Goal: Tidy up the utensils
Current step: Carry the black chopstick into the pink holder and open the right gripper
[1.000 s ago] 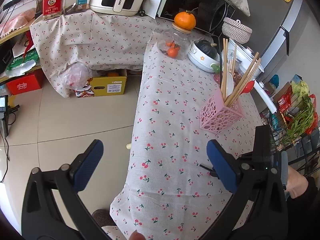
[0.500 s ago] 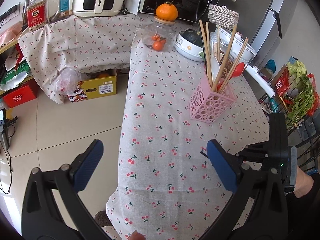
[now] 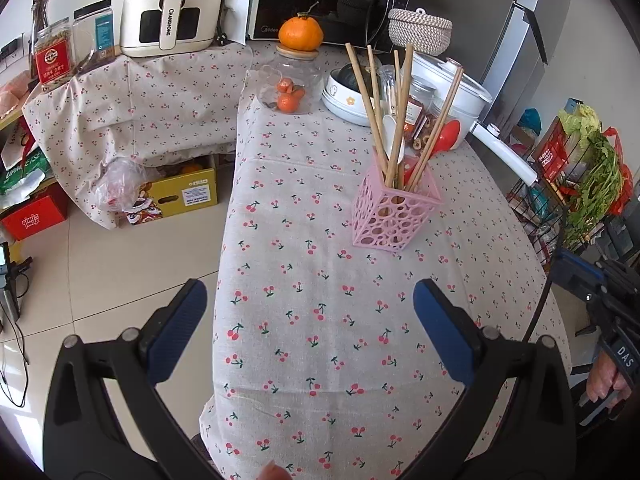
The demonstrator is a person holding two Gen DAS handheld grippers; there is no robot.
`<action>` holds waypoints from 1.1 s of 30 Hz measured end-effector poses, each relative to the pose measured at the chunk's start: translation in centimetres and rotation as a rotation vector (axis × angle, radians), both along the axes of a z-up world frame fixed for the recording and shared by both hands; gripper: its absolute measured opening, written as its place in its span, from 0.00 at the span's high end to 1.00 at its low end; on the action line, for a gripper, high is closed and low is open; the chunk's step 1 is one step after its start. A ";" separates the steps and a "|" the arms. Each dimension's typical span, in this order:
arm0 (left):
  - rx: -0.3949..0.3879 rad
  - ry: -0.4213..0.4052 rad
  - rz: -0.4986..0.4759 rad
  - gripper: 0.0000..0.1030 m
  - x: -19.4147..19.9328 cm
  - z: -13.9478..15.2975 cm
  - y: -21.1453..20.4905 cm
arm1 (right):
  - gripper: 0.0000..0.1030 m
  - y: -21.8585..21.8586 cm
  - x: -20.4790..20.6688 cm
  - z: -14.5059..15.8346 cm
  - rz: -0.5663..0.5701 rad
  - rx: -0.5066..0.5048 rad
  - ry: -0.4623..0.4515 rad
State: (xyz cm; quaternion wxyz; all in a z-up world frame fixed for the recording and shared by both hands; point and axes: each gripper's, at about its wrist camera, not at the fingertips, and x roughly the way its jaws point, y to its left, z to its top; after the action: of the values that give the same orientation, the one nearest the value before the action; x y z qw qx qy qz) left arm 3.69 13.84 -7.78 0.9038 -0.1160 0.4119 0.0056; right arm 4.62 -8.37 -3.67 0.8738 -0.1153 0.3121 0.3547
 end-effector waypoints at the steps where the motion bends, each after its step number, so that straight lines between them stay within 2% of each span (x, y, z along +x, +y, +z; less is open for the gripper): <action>1: 0.006 -0.003 -0.001 0.01 0.1 0.0 -0.2 | 0.95 -0.2 -0.2 0.6 -0.008 0.017 -0.015; 5: 0.035 -0.020 -0.003 0.01 0.3 0.3 -0.9 | 0.95 -0.5 -1.0 2.8 -0.018 0.059 -0.053; 12: 0.053 -0.019 0.015 0.01 0.7 0.2 -1.0 | 0.95 0.5 -0.4 6.5 -0.022 0.063 -0.121; 18: 0.061 -0.010 0.027 0.01 0.8 -0.1 -0.8 | 0.95 1.4 2.0 8.3 -0.046 0.053 -0.102; 26: 0.049 -0.007 0.021 0.01 0.8 0.0 -1.0 | 0.95 2.1 4.3 11.0 -0.085 0.047 -0.143; 33: 0.044 -0.009 0.012 0.01 1.0 0.1 -1.3 | 0.95 3.1 7.4 12.6 -0.136 0.086 -0.173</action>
State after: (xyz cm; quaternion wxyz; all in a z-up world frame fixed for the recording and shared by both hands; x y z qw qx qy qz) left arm 4.66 12.58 -7.70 0.9078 -0.0987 0.4071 0.0194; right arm 12.04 -5.26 8.89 0.9235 -0.0865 0.2273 0.2965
